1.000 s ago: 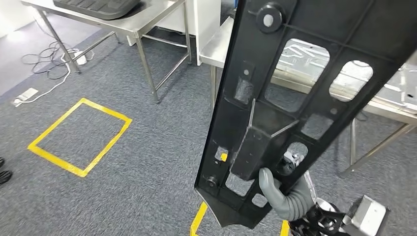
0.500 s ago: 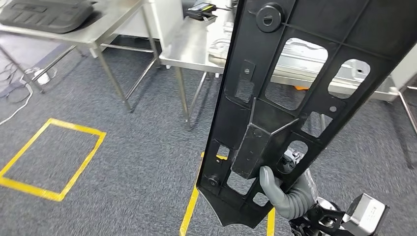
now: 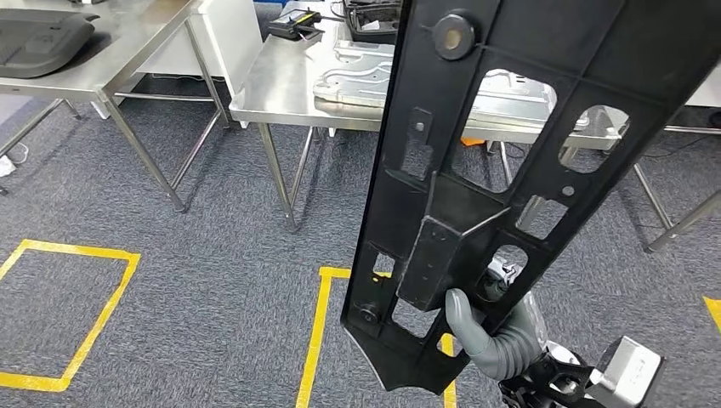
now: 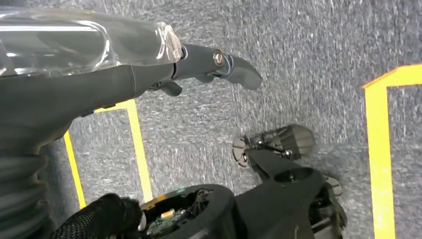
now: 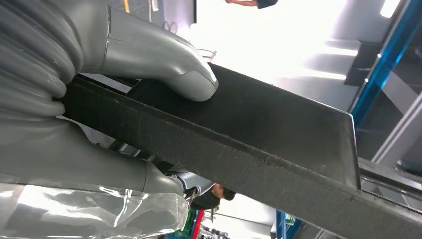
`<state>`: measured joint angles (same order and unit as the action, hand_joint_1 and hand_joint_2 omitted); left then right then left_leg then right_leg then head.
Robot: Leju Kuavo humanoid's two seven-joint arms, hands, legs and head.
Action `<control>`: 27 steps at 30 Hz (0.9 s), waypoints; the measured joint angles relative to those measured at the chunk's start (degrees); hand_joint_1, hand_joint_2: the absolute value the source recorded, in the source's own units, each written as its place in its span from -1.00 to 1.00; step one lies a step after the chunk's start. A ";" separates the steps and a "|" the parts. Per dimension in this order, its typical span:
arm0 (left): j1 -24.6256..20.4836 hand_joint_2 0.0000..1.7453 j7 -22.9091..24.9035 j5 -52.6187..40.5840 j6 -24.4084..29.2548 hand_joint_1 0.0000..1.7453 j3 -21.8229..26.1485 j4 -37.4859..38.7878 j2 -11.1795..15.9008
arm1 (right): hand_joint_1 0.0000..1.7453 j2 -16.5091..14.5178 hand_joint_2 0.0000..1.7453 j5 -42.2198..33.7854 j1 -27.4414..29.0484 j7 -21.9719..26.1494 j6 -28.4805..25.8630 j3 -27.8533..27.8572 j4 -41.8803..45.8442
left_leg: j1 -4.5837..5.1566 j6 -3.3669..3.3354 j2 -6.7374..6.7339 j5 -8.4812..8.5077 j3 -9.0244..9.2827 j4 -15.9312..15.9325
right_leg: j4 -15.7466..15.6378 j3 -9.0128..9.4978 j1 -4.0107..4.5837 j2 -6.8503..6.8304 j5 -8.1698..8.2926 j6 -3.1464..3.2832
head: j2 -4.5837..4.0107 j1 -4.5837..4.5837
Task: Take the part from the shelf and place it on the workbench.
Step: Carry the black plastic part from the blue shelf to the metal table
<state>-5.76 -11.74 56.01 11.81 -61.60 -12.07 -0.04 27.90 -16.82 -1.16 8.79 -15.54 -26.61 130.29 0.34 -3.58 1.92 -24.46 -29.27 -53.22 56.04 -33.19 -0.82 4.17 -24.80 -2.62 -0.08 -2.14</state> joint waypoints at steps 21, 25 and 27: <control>0.06 1.00 -0.72 0.76 0.03 -1.00 -0.03 0.00 -0.09 | 1.00 0.08 1.00 0.73 -0.70 -0.81 -0.26 -0.07 -0.09 | -0.46 2.78 -2.53 -7.74 -8.92 -18.65 | -1.76 2.14 -0.18 -3.49 -0.05 1.83 | 0.01 0.06; 0.12 1.00 -0.72 0.75 0.03 -1.00 -0.04 0.00 -0.03 | 1.00 0.08 1.00 1.20 -0.75 -0.83 -0.45 -0.08 -0.07 | -0.17 1.59 -1.83 -1.07 -1.66 -3.57 | -1.73 2.25 0.05 -3.03 0.09 1.45 | 0.01 0.05; 0.12 1.00 -0.63 0.75 0.03 -1.00 -0.04 0.00 0.01 | 1.00 0.08 1.00 1.24 -0.81 -0.87 -0.48 -0.08 -0.07 | 0.15 1.00 -1.55 -0.64 -0.68 -0.75 | -1.74 2.00 0.08 -2.96 0.24 0.75 | 0.01 0.03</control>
<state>-5.64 -12.38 56.76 11.85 -61.64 -12.07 -0.03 27.98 -15.58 -1.97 7.92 -16.02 -26.69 130.22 0.49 -2.58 0.37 -25.10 -29.95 -53.97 54.30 -31.18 -0.74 1.21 -24.56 -1.87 -0.07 -2.11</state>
